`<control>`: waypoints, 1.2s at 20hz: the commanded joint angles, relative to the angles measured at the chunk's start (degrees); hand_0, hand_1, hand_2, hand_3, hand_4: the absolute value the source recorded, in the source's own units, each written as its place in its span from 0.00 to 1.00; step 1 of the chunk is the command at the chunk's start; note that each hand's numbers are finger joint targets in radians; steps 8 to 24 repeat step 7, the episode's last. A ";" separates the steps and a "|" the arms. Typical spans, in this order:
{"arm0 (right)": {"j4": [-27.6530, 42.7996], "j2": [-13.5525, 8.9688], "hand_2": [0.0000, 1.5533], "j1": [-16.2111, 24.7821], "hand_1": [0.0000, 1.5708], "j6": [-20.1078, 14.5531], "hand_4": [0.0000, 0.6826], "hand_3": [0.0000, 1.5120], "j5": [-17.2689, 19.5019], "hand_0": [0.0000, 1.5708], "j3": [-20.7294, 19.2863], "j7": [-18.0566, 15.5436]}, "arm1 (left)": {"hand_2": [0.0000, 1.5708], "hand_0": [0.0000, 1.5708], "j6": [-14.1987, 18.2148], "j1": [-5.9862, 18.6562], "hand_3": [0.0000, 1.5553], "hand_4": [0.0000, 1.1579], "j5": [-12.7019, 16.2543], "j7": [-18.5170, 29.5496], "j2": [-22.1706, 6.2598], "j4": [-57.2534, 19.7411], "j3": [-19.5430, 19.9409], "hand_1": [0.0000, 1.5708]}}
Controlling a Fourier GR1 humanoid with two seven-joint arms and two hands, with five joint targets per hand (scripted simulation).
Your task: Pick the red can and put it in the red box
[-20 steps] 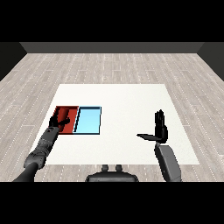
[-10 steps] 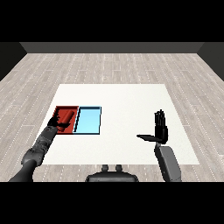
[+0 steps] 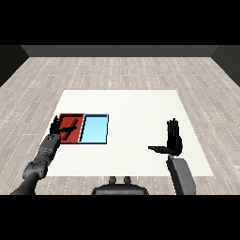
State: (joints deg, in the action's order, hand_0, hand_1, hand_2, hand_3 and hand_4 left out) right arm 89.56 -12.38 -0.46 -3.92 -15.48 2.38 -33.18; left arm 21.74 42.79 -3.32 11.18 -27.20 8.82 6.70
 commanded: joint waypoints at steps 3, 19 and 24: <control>0.66 -0.14 0.00 -1.16 0.00 0.93 0.00 0.00 -0.88 0.00 0.45 1.96 | 0.00 0.00 -4.04 -1.33 0.00 0.00 11.30 21.61 3.35 13.41 10.46 0.00; 0.19 -0.59 0.00 -0.17 0.00 2.37 0.00 0.00 -0.90 0.00 0.20 0.17 | 0.00 0.00 -9.20 -2.28 0.00 0.00 12.94 27.53 8.49 22.47 9.28 0.00; 0.19 -0.59 0.00 -0.17 0.00 2.37 0.00 0.00 -0.90 0.00 0.20 0.17 | 0.00 0.00 -9.20 -2.28 0.00 0.00 12.94 27.53 8.49 22.47 9.28 0.00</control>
